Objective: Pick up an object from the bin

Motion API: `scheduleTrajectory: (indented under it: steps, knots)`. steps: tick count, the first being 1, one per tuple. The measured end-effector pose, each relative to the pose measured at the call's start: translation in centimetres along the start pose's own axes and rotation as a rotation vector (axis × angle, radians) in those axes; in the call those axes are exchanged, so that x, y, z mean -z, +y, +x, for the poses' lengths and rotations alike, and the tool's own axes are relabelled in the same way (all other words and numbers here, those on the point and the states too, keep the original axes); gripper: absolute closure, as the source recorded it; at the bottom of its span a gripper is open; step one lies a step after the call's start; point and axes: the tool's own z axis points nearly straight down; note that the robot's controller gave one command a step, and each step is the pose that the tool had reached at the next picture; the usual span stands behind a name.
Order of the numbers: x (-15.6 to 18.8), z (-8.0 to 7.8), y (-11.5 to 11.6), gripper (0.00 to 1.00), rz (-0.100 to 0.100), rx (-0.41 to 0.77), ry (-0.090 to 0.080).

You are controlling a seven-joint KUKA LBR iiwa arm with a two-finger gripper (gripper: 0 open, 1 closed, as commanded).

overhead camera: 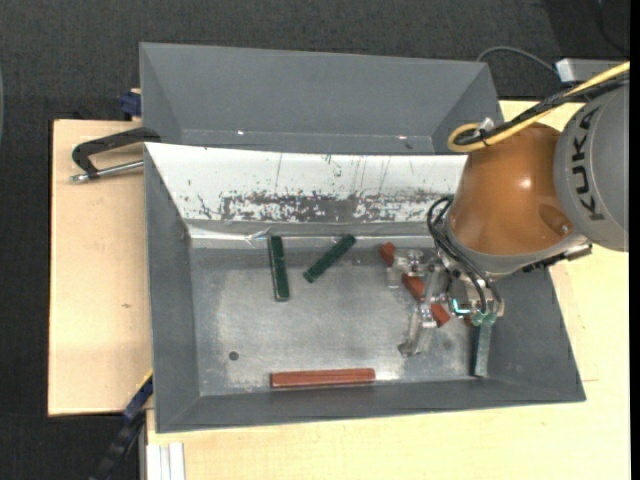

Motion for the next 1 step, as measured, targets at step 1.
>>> scheduleTrajectory:
  steps: [1]
  knots:
    - [0.38,-0.19,-0.01,0.0,0.0,0.0,-0.008]
